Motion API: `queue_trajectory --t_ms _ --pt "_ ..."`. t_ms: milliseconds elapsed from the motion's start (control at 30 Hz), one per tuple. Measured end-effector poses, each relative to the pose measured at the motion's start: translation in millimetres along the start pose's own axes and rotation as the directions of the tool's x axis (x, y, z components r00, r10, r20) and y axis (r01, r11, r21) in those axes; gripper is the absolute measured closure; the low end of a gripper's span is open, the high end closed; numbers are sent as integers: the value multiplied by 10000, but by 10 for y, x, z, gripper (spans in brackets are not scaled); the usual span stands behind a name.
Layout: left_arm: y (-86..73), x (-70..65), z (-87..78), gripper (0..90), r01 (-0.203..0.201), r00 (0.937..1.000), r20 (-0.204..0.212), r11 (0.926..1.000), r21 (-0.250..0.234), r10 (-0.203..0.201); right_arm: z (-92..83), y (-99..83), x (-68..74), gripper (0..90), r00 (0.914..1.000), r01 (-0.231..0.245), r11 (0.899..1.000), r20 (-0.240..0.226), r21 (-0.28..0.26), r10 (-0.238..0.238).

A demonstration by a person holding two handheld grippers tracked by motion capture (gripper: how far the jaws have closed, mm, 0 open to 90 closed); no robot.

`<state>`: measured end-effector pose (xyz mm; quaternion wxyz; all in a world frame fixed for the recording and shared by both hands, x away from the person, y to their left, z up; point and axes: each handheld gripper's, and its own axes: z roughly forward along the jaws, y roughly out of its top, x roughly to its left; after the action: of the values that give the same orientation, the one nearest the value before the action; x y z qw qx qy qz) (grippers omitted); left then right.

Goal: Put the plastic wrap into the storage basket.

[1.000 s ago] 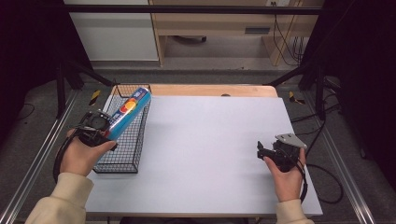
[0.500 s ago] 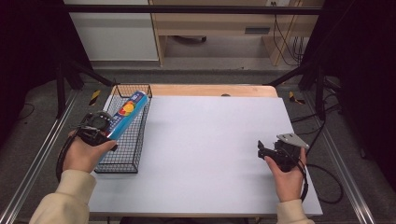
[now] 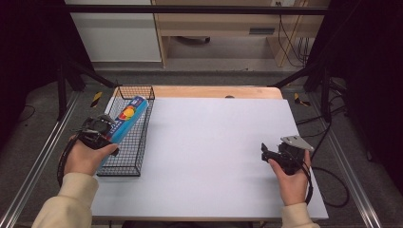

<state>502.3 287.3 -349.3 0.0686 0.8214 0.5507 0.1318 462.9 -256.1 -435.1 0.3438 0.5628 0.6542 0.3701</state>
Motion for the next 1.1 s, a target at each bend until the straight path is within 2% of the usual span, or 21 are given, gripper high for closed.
queue_trajectory --t_ms 467,500,533,600,633,700,1100 --pt "33 11 77 316 423 9991 56 9981 443 -426 7 -6 17 89 9998 -90 9999 -166 73 91" --pt "47 32 87 316 207 9997 -133 9991 365 -202 11 -7 21 89 9998 -101 9999 -197 73 102" --pt "54 31 88 316 301 9993 -218 9985 460 -291 15 -9 20 89 9998 -69 9999 -210 78 70" --pt "70 23 102 316 441 9990 -92 9975 554 -437 17 -13 12 89 9997 -84 9999 -233 79 86" --pt "81 33 102 316 290 9991 -318 9979 587 -272 16 -14 7 89 9997 -106 9999 -224 84 107" --pt "98 35 107 316 178 9989 -434 9978 646 -150 12 -14 -4 90 9996 -136 9999 -228 71 137" --pt "181 38 153 316 160 9987 -495 9946 1023 -110 18 -10 21 90 9995 -21 10000 -300 95 24"
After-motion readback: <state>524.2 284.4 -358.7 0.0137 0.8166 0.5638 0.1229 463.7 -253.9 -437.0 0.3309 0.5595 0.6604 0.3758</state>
